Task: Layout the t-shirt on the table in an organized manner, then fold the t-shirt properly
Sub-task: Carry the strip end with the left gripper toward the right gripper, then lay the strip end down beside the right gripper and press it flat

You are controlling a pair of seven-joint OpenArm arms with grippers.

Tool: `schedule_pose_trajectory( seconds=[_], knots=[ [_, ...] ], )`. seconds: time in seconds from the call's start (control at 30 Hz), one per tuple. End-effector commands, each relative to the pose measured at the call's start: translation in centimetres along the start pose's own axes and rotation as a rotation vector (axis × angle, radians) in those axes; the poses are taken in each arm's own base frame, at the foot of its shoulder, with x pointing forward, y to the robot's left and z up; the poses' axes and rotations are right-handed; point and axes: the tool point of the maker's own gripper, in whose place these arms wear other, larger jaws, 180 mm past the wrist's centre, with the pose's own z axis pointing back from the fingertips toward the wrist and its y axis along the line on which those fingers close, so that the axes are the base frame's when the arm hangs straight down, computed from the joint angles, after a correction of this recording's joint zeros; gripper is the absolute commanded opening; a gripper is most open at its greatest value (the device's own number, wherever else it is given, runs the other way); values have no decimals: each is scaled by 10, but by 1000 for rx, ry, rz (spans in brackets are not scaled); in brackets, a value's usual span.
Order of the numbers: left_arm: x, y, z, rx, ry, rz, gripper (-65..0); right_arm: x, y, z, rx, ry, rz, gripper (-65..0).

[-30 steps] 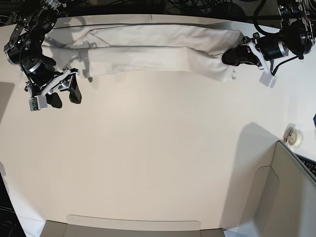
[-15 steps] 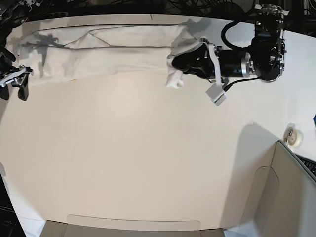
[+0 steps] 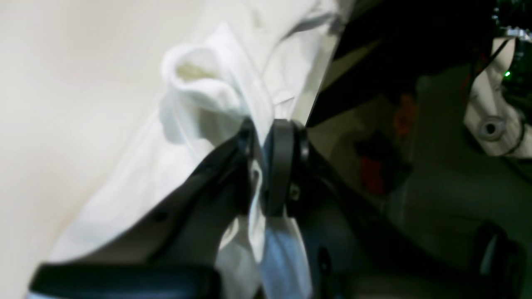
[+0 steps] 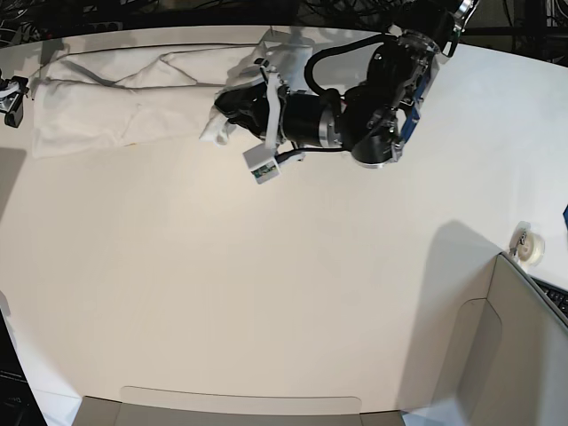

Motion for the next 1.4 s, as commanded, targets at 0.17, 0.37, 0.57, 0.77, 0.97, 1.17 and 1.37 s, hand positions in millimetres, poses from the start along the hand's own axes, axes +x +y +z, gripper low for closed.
schedule_pose_trajectory(
  seconds=[0.17,0.37,0.57,0.77,0.97,1.17,1.37],
  knots=[
    [25,-15,-38,-79,-39,-34,-649,15,-1,4,-3,-49,11,-250],
    [33,-9,-55,-91,-55,-22,-649,13,0,3,1,-45,6,-250],
    [35,-8,-58,-92,-77,-10,-649,6,3,2,7,-34,-5,-250],
    [41,-13,-60,-105,-95,-10,-649,6,4,2,8,-35,-6,-250],
    [48,-21,-63,-128,-128,-10,-504,6,4,2,10,-33,-7,-250],
    [41,-23,-66,-139,-180,59,-280,-3,2,-3,17,-13,-34,-250],
    [60,4,-43,-73,-276,92,-369,-21,-2,-13,34,30,-89,-250]
  ],
)
